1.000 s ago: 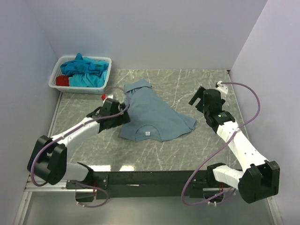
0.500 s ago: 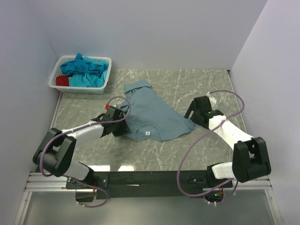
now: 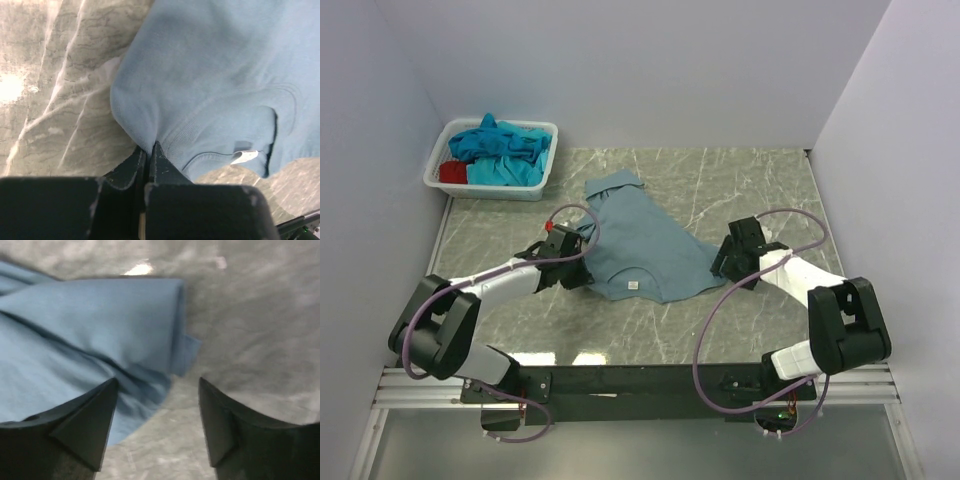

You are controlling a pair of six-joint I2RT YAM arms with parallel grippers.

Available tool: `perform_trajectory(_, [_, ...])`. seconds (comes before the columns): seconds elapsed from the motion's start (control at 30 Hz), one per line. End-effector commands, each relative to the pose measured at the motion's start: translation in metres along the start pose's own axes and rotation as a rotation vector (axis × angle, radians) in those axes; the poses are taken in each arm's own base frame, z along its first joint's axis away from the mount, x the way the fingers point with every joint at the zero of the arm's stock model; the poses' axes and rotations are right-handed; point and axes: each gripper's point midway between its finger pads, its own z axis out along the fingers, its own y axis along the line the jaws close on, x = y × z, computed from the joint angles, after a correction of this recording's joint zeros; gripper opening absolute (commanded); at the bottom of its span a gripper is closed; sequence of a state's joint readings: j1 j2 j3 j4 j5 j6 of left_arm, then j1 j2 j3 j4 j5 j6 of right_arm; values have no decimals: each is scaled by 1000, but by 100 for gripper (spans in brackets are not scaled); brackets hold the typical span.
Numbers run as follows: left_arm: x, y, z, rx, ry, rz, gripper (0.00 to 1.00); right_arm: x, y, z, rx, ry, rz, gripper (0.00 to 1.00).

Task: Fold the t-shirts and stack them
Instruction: Flatten the tshirt out

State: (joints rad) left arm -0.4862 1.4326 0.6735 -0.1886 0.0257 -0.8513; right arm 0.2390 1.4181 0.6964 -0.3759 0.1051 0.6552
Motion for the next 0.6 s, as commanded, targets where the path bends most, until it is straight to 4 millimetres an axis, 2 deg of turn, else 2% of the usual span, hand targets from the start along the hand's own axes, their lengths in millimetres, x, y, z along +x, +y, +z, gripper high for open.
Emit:
perform_trajectory(0.0, [-6,-4,-8,21,-38,26,1,13,16,7,-75,56,19,71])
perform_trajectory(0.03, [-7,-5,-9,22,-41,29,1,12,21,7,-91,59,19,63])
perform_trajectory(0.1, [-14,-10,-12,38,-64,36,1,10,34,9,-134,56,1,55])
perform_trajectory(0.13, [-17,-13,-14,45,-72,45,1,6,37,8,-141,44,-3,40])
perform_trajectory(0.2, [-37,-18,-19,29,-146,51,1,-13,54,3,-189,-10,-6,20])
perform_trajectory(0.23, [-44,-20,-22,22,-168,61,1,-21,59,0,-204,-39,-9,5])
perform_trajectory(0.27, [-57,-21,-27,2,-220,64,1,-38,70,-10,-238,-93,-13,0])
perform_trajectory(0.3, [-74,-32,-36,12,-264,62,1,-51,73,-16,-238,-139,-14,0])
perform_trajectory(0.37, [-96,-47,-52,30,-336,72,1,-83,91,-45,-300,-253,-20,0])
perform_trajectory(0.4, [-117,-63,-67,53,-396,69,1,-96,94,-57,-311,-302,-13,0])
perform_trajectory(0.43, [-126,-68,-75,55,-423,85,1,-117,104,-85,-357,-378,1,0])
perform_trajectory(0.47, [-136,-75,-87,65,-458,86,1,-128,108,-101,-384,-426,1,0])
perform_trajectory(0.5, [-158,-86,-108,67,-531,84,1,-139,111,-116,-403,-475,10,0])
perform_trajectory(0.53, [-168,-93,-121,75,-568,82,1,-153,116,-147,-449,-548,12,0])
perform_trajectory(0.57, [-178,-100,-139,96,-609,79,1,-161,118,-164,-472,-590,16,0])
